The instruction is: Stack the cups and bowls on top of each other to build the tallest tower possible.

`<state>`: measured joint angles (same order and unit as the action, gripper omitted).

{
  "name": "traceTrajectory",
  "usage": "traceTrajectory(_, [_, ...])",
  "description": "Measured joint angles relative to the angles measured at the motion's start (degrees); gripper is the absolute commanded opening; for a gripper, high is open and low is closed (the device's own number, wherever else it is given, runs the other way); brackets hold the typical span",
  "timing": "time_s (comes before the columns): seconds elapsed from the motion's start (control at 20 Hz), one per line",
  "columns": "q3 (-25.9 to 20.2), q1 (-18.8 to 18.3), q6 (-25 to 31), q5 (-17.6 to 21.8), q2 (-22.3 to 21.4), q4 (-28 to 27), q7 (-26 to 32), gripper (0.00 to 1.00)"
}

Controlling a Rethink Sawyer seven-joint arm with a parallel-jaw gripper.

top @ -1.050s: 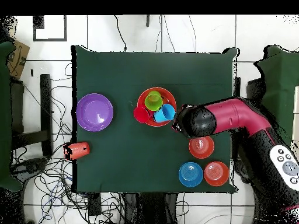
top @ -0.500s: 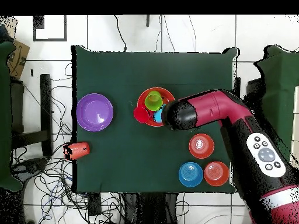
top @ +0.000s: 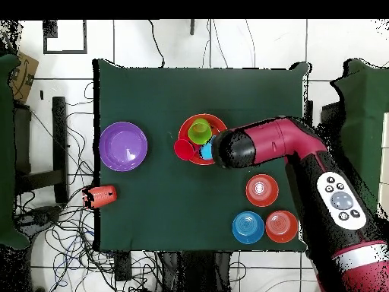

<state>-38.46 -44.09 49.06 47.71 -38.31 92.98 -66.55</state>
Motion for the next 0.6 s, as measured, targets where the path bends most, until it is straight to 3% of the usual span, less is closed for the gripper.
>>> traceTrajectory(0.1, [1.88,0.68,-0.83,0.0,0.01,-0.59,-3.94,1.0])
traceTrajectory(0.6, [6.69,2.93,-1.19,-1.02,-0.1,-2.39,-12.31,1.0])
